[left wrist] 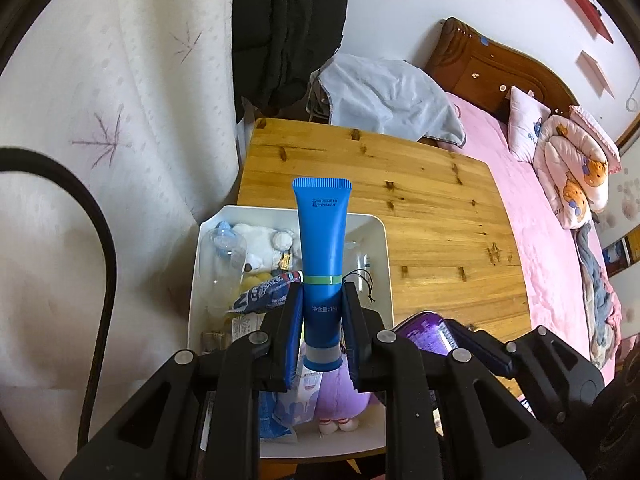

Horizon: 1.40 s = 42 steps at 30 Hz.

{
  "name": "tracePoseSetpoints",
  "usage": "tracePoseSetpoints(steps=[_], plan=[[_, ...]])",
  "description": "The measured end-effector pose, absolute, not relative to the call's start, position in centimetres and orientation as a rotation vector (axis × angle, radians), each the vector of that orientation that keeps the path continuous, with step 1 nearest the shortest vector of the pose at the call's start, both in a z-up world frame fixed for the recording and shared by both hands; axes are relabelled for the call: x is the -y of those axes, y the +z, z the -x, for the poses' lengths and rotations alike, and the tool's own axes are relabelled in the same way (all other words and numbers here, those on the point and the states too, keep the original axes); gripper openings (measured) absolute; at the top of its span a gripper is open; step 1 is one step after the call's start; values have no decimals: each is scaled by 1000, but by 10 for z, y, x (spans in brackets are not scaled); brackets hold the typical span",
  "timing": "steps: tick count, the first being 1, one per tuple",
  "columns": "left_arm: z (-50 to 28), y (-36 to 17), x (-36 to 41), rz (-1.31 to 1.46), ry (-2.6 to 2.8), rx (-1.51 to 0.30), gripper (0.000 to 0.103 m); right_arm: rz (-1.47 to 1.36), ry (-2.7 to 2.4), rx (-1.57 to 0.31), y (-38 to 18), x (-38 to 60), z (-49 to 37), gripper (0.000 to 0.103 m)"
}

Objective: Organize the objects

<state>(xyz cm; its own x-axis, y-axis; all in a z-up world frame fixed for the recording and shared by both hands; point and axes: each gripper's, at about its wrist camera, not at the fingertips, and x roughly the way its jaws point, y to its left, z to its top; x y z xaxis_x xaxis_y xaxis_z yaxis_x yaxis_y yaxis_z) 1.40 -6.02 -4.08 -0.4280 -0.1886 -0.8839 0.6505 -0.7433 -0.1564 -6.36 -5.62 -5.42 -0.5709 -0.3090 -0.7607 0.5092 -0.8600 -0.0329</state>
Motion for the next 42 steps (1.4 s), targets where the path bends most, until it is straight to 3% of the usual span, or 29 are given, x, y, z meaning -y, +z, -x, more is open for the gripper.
tracePoseSetpoints(steps=[11, 13, 16, 18, 20, 23, 37, 42], plan=[[-16, -44, 60, -1269, -2181, -676, 20, -1137, -2385, -318, -63, 53, 66, 46], [-16, -45, 61, -1270, -2174, -683, 21, -1130, -2390, -323, -62, 52, 64, 48], [-15, -47, 62, -1280, -2159, -694, 23, -1098, -2410, -315, -55, 50, 59, 63], [-13, -48, 60, -1288, -2153, -683, 33, -1076, -2421, -295, -52, 45, 57, 65], [-12, -46, 58, -1282, -2144, -670, 57, -1067, -2431, -278, -50, 41, 56, 65], [-12, -43, 55, -1266, -2139, -658, 77, -1073, -2444, -275, -49, 37, 55, 65], [-4, -36, 29, -1302, -2171, -584, 78, -1087, -2532, -257, -42, 11, 40, 65], [-2, -32, 14, -1311, -2186, -577, 78, -1096, -2596, -248, -39, -3, 30, 72]])
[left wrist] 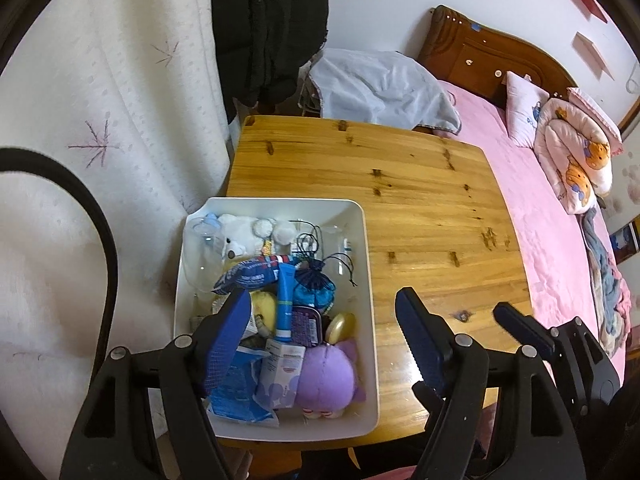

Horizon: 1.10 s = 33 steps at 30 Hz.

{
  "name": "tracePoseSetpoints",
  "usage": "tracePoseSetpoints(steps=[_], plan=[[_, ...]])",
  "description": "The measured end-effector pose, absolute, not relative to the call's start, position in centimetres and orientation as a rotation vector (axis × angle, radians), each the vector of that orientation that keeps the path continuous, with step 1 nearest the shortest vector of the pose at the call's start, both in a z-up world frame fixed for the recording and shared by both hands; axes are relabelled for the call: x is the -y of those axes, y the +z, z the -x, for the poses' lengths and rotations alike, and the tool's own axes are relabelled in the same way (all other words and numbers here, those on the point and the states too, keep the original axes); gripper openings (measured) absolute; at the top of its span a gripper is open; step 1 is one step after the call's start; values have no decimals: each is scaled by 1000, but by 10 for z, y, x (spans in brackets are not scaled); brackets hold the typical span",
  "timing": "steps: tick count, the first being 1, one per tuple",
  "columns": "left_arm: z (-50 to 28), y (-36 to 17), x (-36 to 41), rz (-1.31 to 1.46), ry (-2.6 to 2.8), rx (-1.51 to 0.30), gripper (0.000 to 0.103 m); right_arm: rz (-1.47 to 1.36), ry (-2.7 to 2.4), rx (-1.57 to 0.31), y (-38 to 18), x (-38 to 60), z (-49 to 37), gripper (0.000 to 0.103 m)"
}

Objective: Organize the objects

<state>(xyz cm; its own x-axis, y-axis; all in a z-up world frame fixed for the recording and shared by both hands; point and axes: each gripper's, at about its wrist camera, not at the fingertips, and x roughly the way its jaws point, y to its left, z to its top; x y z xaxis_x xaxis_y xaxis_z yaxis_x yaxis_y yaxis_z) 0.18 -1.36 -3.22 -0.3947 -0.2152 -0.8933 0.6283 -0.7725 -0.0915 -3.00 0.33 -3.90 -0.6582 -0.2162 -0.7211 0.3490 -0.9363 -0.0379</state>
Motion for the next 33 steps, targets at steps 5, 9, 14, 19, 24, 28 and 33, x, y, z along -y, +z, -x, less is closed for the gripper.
tracePoseSetpoints(steps=[5, 9, 14, 19, 24, 28, 33], plan=[[0, -28, -5, -1292, -2199, -541, 78, -1130, -2663, -239, -37, -21, 17, 72], [2, -26, -19, -1286, -2213, -513, 78, -1162, -2722, -238, -34, -36, 8, 73], [9, -22, -40, -1277, -2243, -458, 78, -1209, -2807, -204, -29, -62, -2, 79], [18, -18, -60, -1272, -2264, -414, 78, -1262, -2869, -128, -21, -88, -10, 80], [28, -16, -81, -1273, -2286, -378, 78, -1297, -2906, -77, -14, -108, -13, 80], [35, -16, -95, -1273, -2290, -385, 78, -1330, -2913, -10, -10, -126, -9, 80], [43, -17, -108, -1267, -2291, -387, 78, -1366, -2920, 61, -8, -145, -3, 80]])
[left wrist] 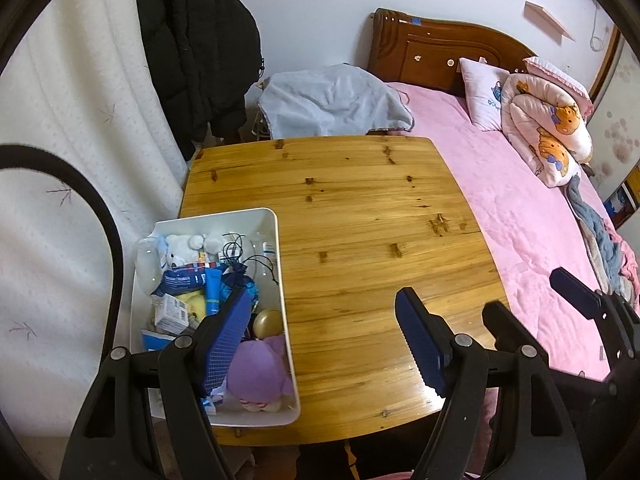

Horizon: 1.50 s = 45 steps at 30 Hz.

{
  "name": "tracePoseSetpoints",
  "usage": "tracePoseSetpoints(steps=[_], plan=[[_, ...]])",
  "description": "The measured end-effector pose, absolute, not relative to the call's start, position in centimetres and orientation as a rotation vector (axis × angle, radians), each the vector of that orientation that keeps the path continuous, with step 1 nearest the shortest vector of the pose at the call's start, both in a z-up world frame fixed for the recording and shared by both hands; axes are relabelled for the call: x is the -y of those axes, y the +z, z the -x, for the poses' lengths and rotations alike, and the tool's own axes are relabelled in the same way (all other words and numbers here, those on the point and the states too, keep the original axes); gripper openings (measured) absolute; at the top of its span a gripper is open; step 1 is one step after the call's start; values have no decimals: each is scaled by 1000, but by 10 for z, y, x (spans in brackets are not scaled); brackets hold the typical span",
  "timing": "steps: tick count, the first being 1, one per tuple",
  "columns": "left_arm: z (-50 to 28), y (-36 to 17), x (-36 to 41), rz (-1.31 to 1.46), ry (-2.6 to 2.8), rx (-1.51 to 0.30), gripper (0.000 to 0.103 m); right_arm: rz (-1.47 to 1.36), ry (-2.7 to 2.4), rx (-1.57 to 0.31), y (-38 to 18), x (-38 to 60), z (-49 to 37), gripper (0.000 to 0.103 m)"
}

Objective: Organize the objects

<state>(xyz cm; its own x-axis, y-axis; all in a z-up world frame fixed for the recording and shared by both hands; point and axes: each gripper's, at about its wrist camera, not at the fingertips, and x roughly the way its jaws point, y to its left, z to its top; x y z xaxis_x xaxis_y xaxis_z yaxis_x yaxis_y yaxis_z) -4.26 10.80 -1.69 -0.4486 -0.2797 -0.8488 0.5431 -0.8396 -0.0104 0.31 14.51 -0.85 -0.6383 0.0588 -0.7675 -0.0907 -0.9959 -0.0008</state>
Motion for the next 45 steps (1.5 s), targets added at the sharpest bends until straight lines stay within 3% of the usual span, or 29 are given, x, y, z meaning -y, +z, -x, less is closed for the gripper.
tracePoseSetpoints(steps=[45], plan=[[62, -18, -131, -1222, -2212, -401, 78, 1265, 2748, -63, -9, -194, 12, 80]])
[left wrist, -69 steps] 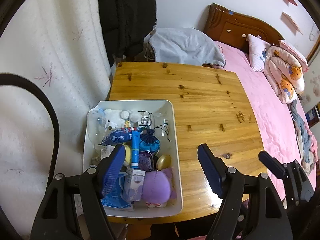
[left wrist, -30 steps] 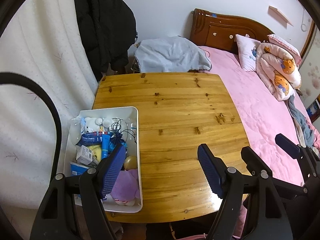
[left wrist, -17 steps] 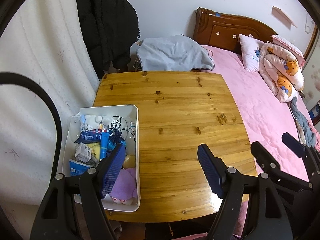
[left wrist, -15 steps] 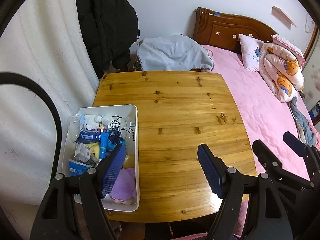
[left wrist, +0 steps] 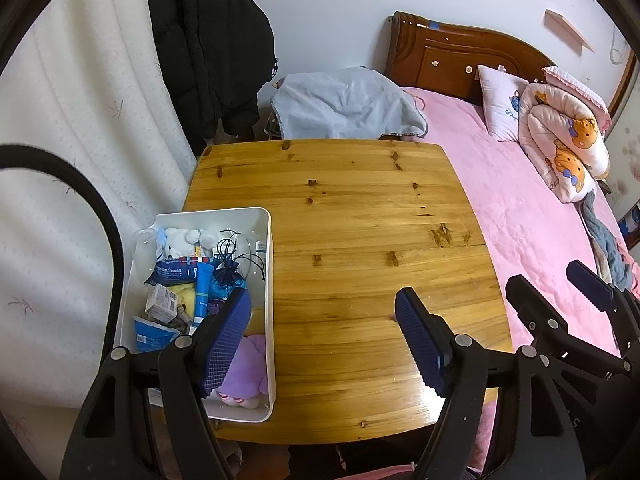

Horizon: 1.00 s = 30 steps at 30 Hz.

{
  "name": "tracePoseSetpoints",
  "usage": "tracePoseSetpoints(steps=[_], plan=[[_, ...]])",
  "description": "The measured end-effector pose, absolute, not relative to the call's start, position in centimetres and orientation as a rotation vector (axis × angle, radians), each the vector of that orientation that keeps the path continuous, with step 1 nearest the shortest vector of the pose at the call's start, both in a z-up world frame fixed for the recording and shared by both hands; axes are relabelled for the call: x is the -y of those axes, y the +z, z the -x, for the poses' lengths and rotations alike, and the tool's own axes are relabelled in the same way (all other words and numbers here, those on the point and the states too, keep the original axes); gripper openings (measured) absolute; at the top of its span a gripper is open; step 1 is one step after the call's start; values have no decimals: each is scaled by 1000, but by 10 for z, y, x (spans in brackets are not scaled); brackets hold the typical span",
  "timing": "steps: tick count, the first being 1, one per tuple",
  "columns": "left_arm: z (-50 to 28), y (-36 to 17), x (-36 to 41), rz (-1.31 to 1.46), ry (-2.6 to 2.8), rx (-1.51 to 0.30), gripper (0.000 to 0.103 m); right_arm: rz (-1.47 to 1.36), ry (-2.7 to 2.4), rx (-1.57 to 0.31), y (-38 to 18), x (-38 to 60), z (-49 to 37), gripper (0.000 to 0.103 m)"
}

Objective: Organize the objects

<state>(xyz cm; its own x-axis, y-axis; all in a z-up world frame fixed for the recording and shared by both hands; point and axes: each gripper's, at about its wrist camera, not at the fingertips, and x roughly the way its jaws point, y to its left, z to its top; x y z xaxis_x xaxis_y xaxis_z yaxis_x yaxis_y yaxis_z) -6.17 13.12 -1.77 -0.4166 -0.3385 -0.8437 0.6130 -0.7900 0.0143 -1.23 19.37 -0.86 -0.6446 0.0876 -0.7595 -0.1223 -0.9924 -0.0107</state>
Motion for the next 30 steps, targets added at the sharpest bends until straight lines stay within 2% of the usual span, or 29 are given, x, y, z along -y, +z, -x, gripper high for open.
tracePoseSetpoints(steps=[30], plan=[[59, -23, -130, -1230, -2200, -410, 78, 1288, 2752, -69, -10, -187, 15, 80]])
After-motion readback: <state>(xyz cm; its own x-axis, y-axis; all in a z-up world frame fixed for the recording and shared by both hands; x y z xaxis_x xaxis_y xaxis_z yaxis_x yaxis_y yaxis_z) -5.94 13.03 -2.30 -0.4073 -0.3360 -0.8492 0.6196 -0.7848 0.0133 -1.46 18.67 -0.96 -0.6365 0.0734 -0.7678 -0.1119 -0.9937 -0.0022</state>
